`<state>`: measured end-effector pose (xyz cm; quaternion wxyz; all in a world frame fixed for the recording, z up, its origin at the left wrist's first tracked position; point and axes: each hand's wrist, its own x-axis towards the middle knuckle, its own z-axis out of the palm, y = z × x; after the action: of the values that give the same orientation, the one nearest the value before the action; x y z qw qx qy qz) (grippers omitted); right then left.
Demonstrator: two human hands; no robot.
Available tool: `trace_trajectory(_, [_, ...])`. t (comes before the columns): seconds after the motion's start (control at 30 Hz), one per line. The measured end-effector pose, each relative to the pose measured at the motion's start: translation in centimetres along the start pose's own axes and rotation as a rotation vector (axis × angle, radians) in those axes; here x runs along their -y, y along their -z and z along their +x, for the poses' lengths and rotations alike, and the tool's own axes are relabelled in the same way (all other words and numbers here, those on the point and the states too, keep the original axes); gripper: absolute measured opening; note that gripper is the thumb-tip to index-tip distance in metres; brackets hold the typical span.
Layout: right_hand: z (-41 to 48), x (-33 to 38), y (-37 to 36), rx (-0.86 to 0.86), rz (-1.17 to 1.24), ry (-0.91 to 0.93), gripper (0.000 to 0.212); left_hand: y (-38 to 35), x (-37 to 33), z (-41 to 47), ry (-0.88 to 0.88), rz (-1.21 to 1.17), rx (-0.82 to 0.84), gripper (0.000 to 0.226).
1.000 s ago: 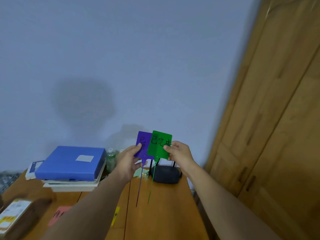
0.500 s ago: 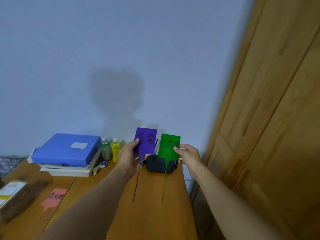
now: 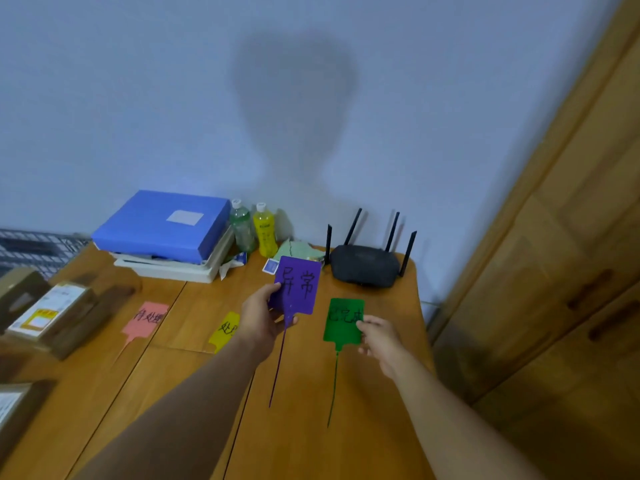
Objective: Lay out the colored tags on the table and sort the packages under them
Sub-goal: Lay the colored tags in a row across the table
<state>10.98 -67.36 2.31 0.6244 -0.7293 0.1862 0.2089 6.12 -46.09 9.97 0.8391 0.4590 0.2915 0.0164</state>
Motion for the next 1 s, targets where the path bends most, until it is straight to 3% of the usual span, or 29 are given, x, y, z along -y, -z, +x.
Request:
trace_trajectory(0.23, [5.1, -6.4, -3.4, -0.035, -0.084, -0.049, 0.035, 4.2, 4.6, 3.8, 0.086, 0.016, -0.066, 0.018])
trace_trajectory(0.57, [7.3, -7.9, -3.9, -0.132, -0.137, -0.058, 0.042, 5.8, 6.4, 6.3, 0.104, 0.025, -0.111, 0.021])
trace_trajectory(0.8, [4.6, -2.8, 2.1, -0.088, -0.133, -0.045, 0.028, 0.6, 4.8, 3.8, 0.073, 0.045, -0.021, 0.019])
trace_trajectory(1.0, [-3.8, 6.3, 8.3, -0.061, 0.013, 0.167, 0.027, -7.0, 2.2, -1.2, -0.007, 0.06, 0.135, 0.022])
